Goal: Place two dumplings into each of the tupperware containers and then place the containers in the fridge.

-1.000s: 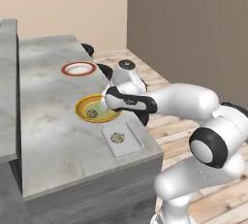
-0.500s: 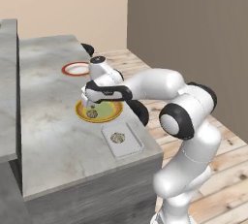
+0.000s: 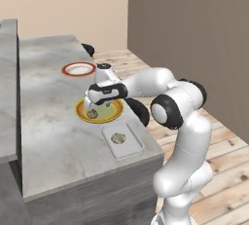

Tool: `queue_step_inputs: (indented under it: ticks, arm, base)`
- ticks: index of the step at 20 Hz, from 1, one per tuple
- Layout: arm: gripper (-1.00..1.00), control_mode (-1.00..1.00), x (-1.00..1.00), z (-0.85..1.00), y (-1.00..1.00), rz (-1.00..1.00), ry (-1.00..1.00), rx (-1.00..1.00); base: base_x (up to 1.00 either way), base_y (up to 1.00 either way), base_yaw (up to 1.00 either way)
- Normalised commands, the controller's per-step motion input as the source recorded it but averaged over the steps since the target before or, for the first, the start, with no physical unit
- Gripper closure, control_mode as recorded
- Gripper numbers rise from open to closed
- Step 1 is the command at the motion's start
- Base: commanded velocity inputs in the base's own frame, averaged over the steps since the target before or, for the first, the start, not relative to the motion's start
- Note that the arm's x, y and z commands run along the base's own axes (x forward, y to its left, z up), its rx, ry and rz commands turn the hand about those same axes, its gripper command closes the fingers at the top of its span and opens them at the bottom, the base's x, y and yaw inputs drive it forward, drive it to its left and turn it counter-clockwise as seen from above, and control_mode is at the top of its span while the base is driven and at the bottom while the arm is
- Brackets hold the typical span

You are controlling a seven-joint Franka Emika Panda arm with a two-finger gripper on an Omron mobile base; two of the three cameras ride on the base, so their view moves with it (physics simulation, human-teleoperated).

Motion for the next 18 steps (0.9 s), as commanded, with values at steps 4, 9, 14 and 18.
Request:
queue_step_inputs:
  ticks: [4,9,14,18]
  arm:
    - [-1.00,-1.00,0.34,-0.26,0.12,0.00,0.00,0.00]
    - [-1.00,-1.00,0.32,-0.24,0.32,0.00,0.00,0.00]
    - [-1.00,-1.00,0.48,-0.27,0.16,0.00,0.00,0.00]
    - [-1.00,-1.00,0.31,-0.28,0.09,0.00,0.00,0.00]
  base:
    - [0.00,0.00,0.00]
    - [0.00,0.00,0.00]
    - [0.00,0.00,0.00]
    - [0.00,0.00,0.00]
